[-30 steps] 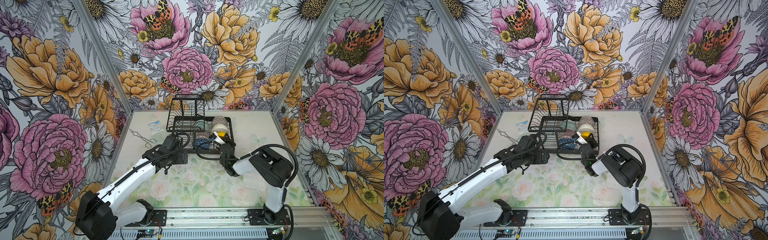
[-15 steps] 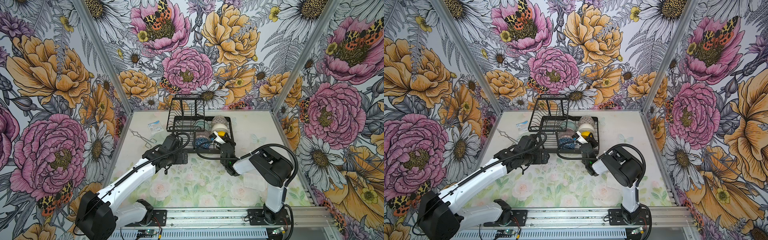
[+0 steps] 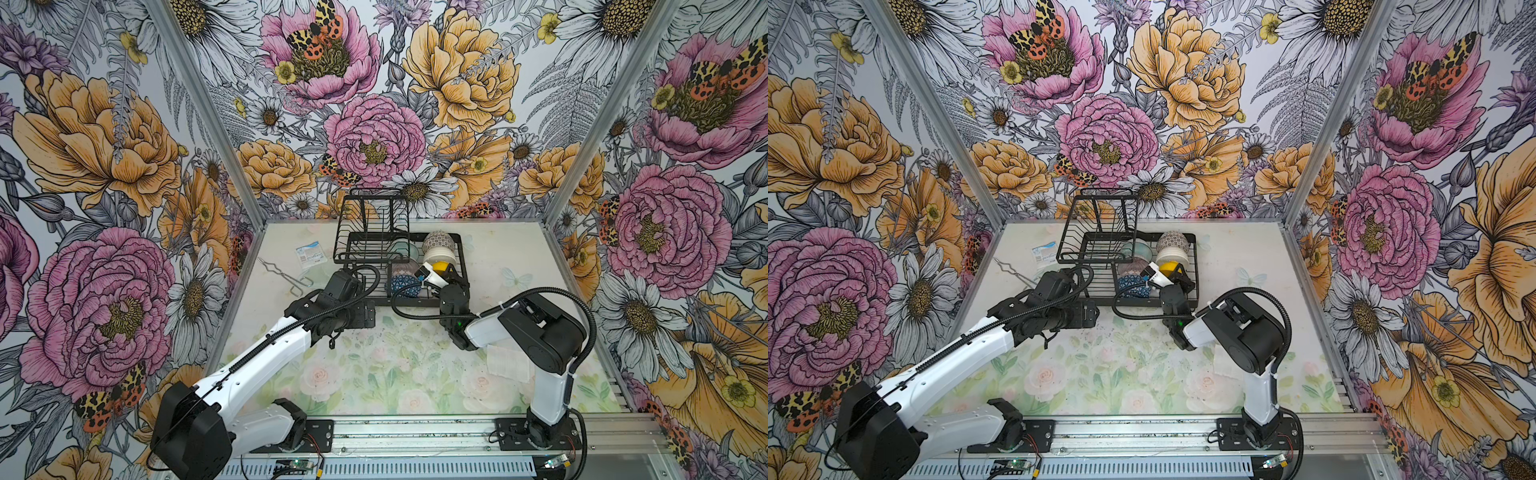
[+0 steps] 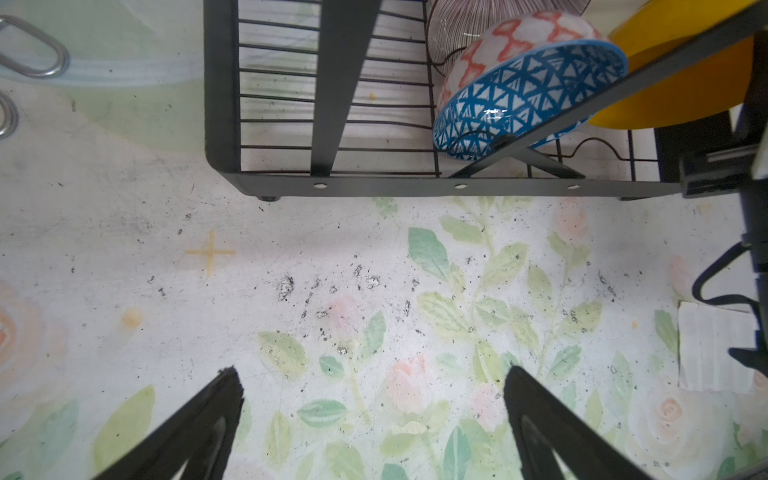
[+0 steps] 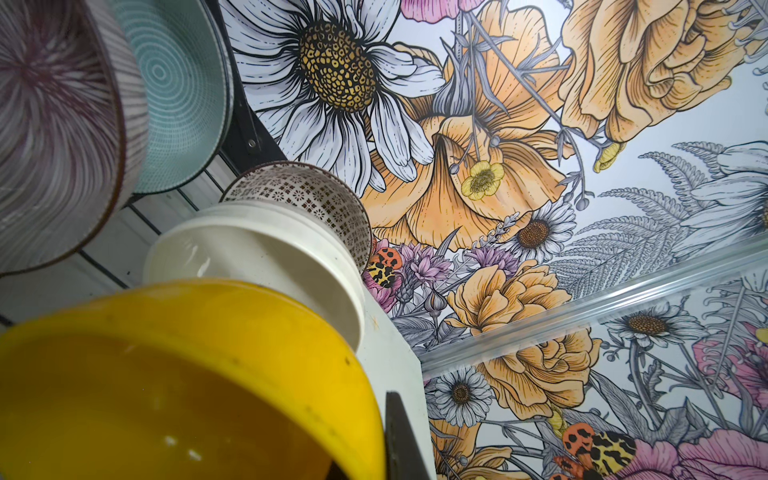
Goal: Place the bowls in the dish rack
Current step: 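Lower the yellow bowl into the rack slot beside the white bowl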
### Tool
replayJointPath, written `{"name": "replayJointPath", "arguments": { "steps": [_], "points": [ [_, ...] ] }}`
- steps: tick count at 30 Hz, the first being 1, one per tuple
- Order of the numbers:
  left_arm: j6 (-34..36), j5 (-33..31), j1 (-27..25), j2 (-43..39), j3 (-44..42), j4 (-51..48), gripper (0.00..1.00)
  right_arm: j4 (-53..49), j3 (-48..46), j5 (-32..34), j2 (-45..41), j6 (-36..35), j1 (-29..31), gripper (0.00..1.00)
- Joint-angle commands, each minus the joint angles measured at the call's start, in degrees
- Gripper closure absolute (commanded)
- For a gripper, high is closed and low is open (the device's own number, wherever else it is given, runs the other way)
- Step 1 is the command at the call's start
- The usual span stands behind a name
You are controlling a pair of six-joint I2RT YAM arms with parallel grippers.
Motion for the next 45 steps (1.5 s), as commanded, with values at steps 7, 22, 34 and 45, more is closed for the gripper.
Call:
{"name": "replayJointPath", "arguments": {
  "steps": [7, 22, 34, 45],
  "points": [
    [0.71, 0.90, 0.28, -0.86, 0.04, 0.34, 0.01, 3.32, 2.54, -0.01, 0.17, -1.06, -0.71, 1.00],
    [0.44, 0.78, 0.15, -1.27, -0.64, 0.34, 0.01, 6.44, 2.46, -1.19, 5.08, -3.36, -1.59, 1.00],
    [0.10, 0.67, 0.17, -1.37, -0.84, 0.35, 0.01, 4.53, 0.18, -3.47, 2.64, -1.29, -1.24, 1.00],
    [0.13, 0.69, 0.04, -1.71, -1.01, 0.36, 0.01, 2.14, -1.21, -3.46, 2.02, 0.92, -0.63, 0.88]
  ]
}}
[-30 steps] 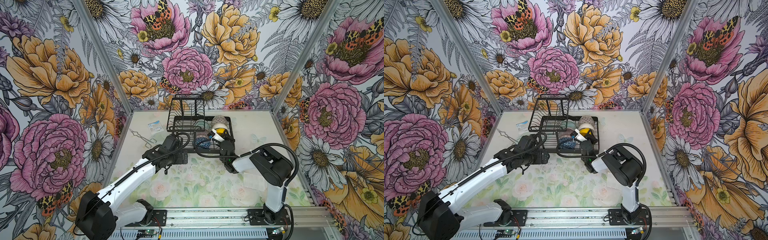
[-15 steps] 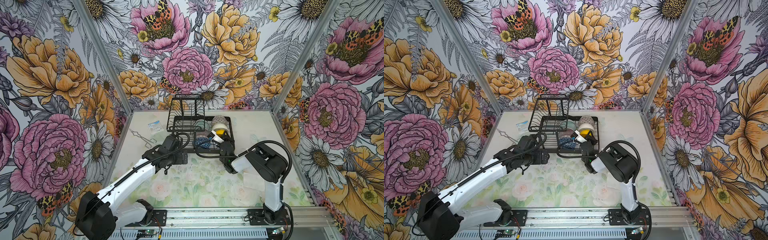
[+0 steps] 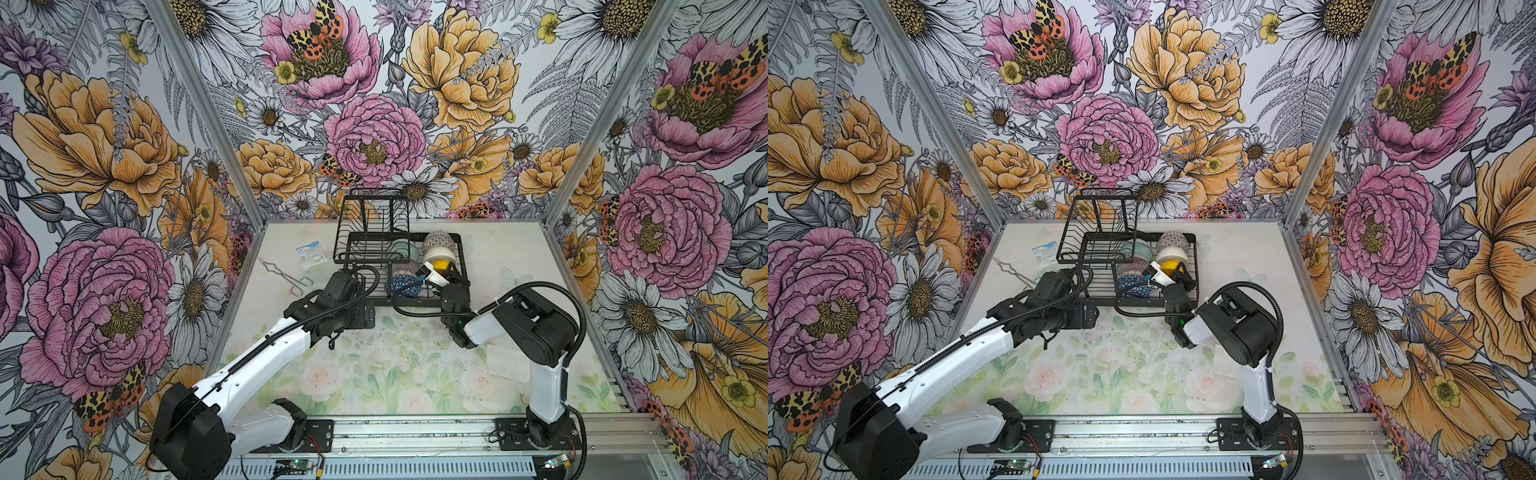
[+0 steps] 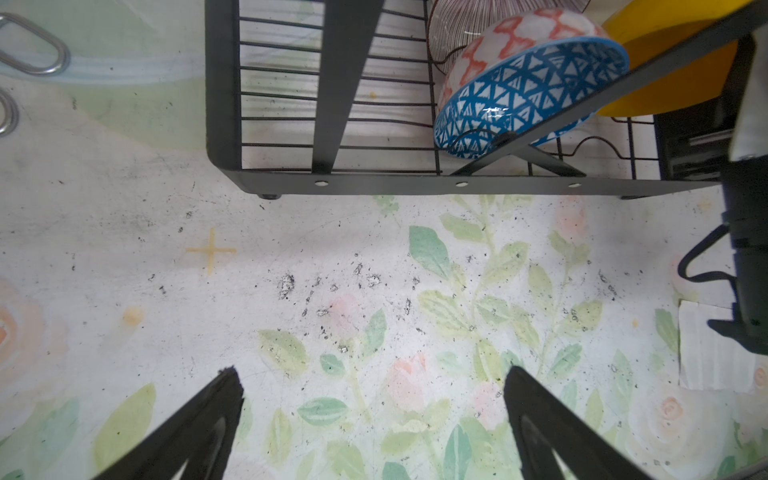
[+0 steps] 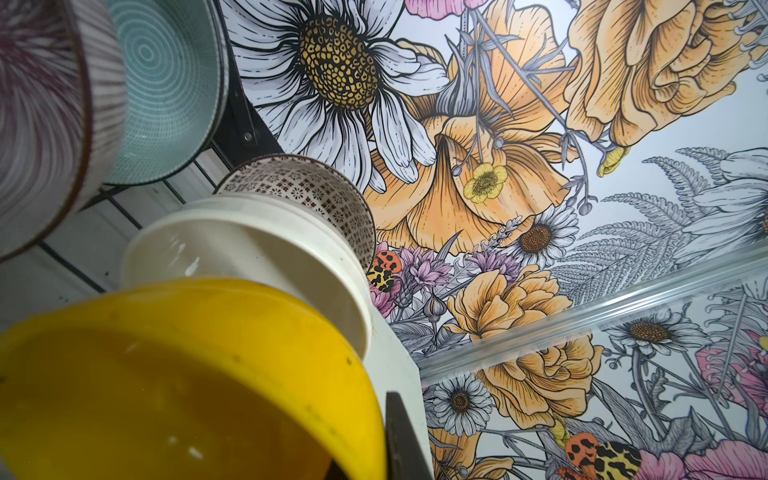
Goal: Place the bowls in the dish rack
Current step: 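Lower the yellow bowl into the rack slot beside the white bowl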
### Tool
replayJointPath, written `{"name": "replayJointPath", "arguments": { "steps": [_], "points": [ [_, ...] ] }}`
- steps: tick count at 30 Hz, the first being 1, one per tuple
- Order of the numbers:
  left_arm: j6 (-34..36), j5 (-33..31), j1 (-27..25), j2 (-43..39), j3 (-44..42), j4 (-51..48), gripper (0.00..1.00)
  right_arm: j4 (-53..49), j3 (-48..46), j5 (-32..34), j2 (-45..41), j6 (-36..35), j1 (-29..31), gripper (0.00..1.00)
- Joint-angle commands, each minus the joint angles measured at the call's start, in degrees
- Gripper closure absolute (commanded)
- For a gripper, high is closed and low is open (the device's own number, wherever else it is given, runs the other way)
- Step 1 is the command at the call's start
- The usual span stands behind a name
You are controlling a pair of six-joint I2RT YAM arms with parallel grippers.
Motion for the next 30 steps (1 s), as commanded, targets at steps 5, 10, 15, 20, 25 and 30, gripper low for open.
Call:
{"name": "replayJointPath", "arguments": {
  "steps": [5, 10, 15, 20, 25, 30],
  "points": [
    [0.16, 0.69, 0.04, -1.21, -0.66, 0.37, 0.01, -2.58, -1.54, -0.95, -1.83, 2.97, 0.77, 0.84],
    [0.09, 0.69, 0.08, -1.34, -0.67, 0.37, 0.01, -3.34, -1.46, -1.12, -2.00, 3.72, 0.86, 0.82],
    [0.11, 0.69, 0.06, -1.32, -0.64, 0.38, 0.01, -3.64, -1.59, -1.03, -2.26, 4.21, 0.86, 0.81],
    [0.12, 0.69, -0.01, -1.24, -0.68, 0.36, 0.01, -4.32, -1.73, -1.25, -2.86, 5.52, 0.86, 0.81],
    [0.12, 0.68, -0.01, -1.20, -0.68, 0.43, 0.01, -5.21, -1.98, -1.73, -3.77, 6.71, 0.86, 0.85],
    [0.17, 0.68, -0.08, -0.87, -0.44, 0.36, 0.01, -6.98, -2.07, -2.57, -5.49, 8.13, 0.97, 0.99]
  ]
}}
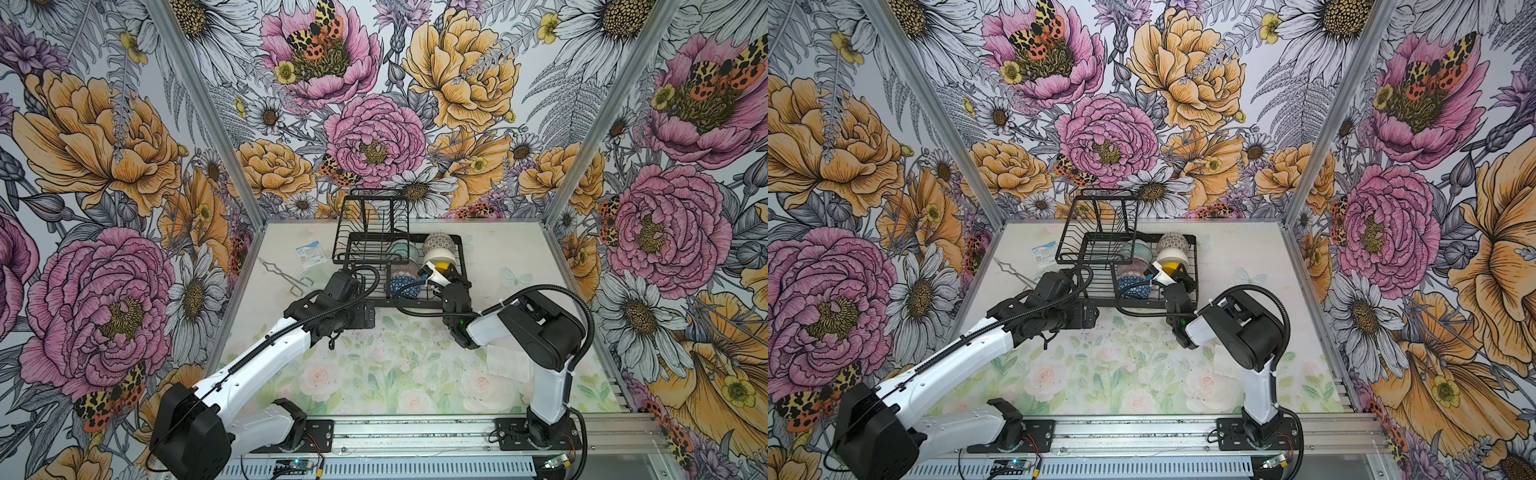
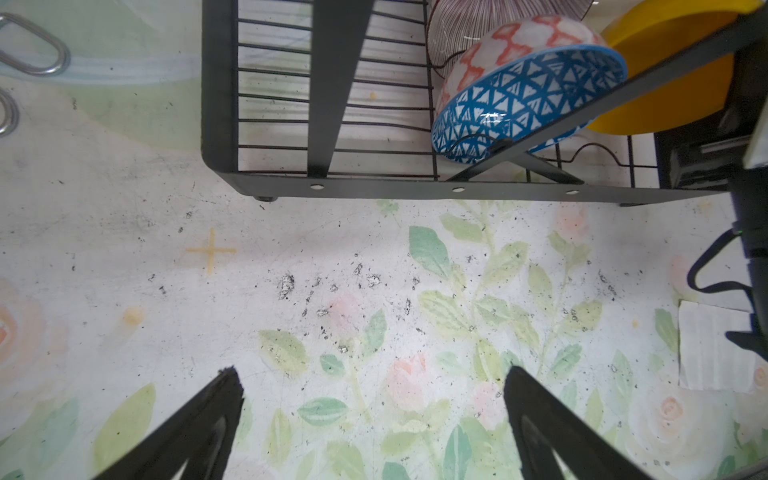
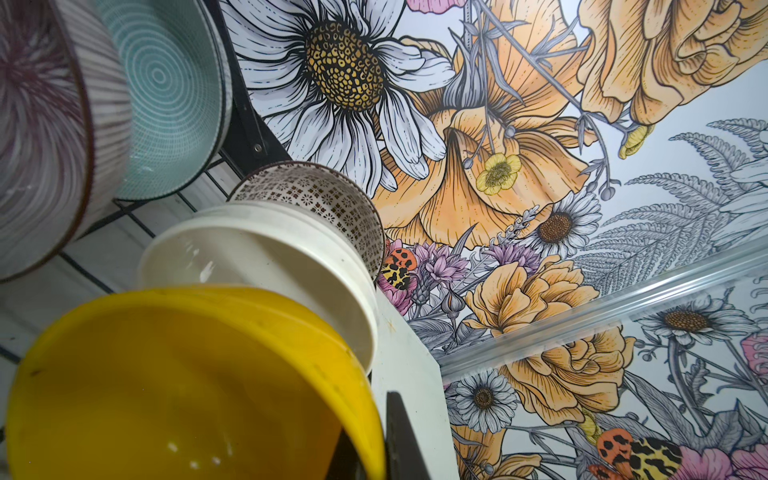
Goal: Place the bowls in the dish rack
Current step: 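Lower the yellow bowl into the rack slot beside the white bowl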
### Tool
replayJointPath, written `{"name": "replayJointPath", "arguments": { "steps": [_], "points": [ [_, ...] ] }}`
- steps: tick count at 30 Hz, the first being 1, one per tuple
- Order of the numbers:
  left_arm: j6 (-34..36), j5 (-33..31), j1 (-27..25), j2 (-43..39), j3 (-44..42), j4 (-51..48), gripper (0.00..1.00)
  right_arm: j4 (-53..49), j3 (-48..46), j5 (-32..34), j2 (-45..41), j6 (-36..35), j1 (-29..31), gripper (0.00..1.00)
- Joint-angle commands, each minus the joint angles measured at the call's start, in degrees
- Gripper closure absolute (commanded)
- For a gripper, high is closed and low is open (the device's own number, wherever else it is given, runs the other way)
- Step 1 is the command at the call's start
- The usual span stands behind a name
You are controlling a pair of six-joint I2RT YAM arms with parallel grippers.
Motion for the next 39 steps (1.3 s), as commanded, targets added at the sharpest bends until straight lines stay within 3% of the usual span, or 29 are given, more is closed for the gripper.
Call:
{"name": "replayJointPath", "arguments": {
  "steps": [1, 16, 21, 26, 39],
  "points": [
    [0.22, 0.71, -0.09, -0.76, -0.33, 0.38, 0.01, -2.65, -0.89, -1.27, -2.86, 2.62, 0.88, 1.00],
    [0.66, 0.55, -0.09, -0.42, -0.03, 0.41, 0.01, -5.21, -1.90, -1.92, -5.60, 2.85, 1.83, 1.00],
    [0.76, 0.36, -0.06, -0.22, -0.16, 0.47, 0.01, -2.92, -2.98, -3.41, -4.66, 0.16, 2.20, 1.00],
    [0.64, 0.19, -0.09, -0.27, -0.40, 0.45, 0.01, 6.83, -5.66, -6.86, -1.09, -6.35, 2.20, 1.00],
    [0.74, -0.05, 0.18, -0.14, -0.25, 0.45, 0.01, 9.23, -3.35, -8.52, 2.44, -10.80, 1.70, 1.00]
  ]
}}
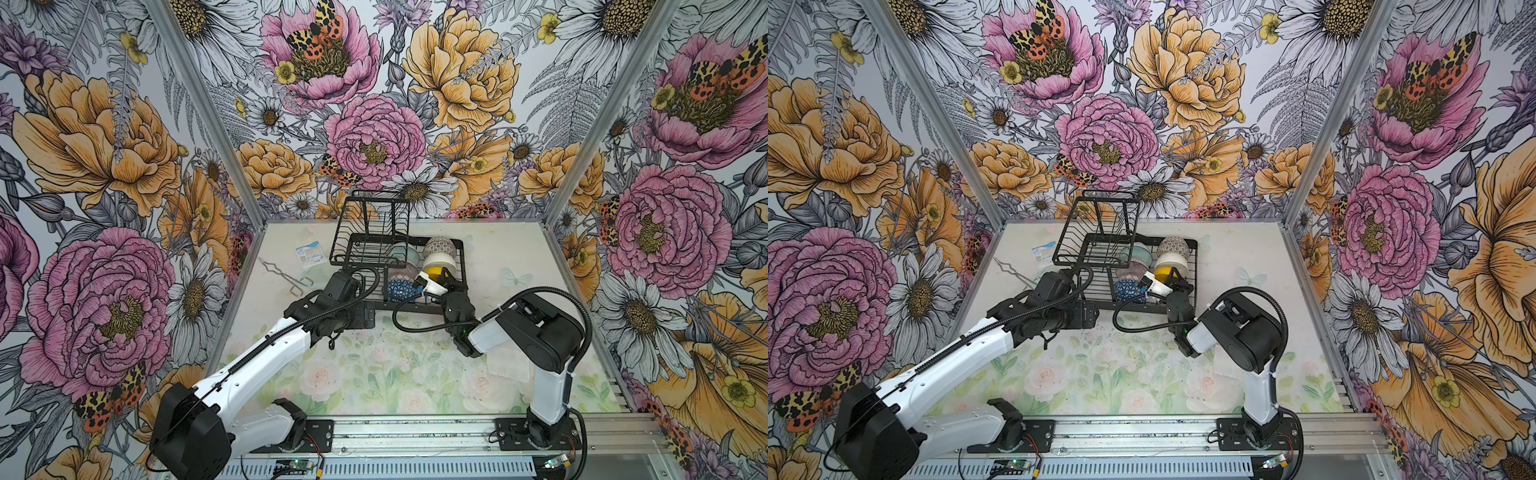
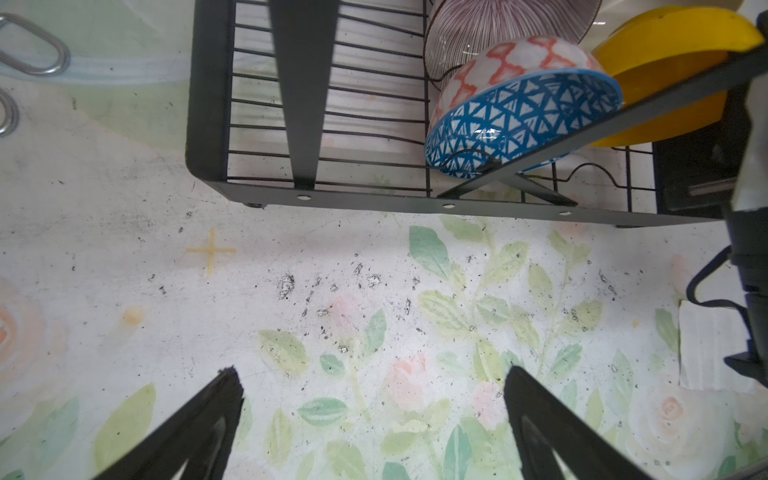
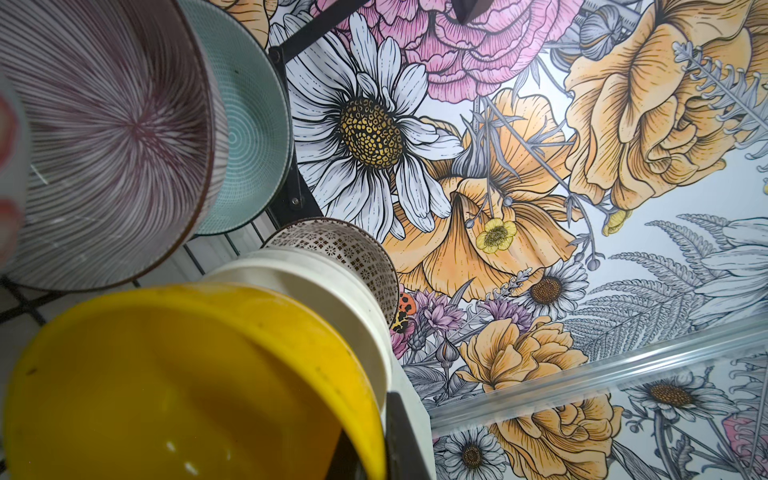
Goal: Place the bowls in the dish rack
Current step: 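Lower the yellow bowl into the rack slot beside the white bowl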
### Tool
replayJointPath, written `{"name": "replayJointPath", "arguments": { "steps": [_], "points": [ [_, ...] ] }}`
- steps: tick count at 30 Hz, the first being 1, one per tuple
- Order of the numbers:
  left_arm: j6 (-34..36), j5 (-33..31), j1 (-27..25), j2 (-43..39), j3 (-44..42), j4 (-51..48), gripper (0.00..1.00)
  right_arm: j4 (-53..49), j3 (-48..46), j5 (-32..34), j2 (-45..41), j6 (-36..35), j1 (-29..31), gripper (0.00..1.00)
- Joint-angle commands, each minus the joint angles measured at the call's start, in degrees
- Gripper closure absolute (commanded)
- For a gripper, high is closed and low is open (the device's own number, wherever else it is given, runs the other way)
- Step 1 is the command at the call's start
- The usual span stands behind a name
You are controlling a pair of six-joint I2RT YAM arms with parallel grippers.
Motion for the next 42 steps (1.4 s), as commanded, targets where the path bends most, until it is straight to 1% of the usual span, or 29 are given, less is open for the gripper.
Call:
{"name": "replayJointPath", "arguments": {
  "steps": [1, 5, 10, 14, 16, 20, 23, 28, 33, 42],
  "points": [
    [0.69, 0.05, 0.21, -0.15, -0.29, 0.45, 0.01, 0.29, 0.99, -1.52, 2.20, -1.70, -0.07, 1.00],
    [0.68, 0.05, 0.29, -0.18, -0.36, 0.45, 0.01, 1.75, 0.57, -0.98, 2.01, -3.44, -0.65, 1.00],
    [0.82, 0.01, 0.30, -0.13, -0.33, 0.46, 0.01, 1.79, -1.36, -1.61, -0.25, -4.29, -0.87, 1.00],
    [0.89, 0.14, 0.37, -0.13, -0.41, 0.45, 0.01, 1.80, -2.29, -0.23, -1.10, -4.96, -1.00, 1.00],
    [0.88, 0.10, 0.39, 0.02, -0.33, 0.45, 0.01, 2.36, -1.88, 1.29, -0.48, -5.63, -1.04, 1.00],
    [0.85, 0.20, 0.34, -0.05, -0.37, 0.45, 0.01, 7.09, 0.14, 4.30, 2.65, -7.77, -1.04, 1.00],
    [0.77, 0.18, 0.30, -0.29, -0.42, 0.45, 0.01, 9.26, 1.88, 4.36, 4.75, -9.56, -0.89, 1.00],
    [0.64, 0.10, 0.37, -0.79, -0.66, 0.45, 0.01, 9.24, 2.42, 2.23, 5.32, -8.64, -0.78, 1.00],
    [0.77, 0.07, 0.39, -0.48, -0.54, 0.45, 0.01, 9.15, 0.25, -0.27, 4.84, -7.09, -0.78, 1.00],
    [0.88, 0.27, 0.30, -0.13, -0.16, 0.45, 0.01, 4.32, -3.66, -2.81, 0.13, -3.07, -0.79, 1.00]
  ]
}}
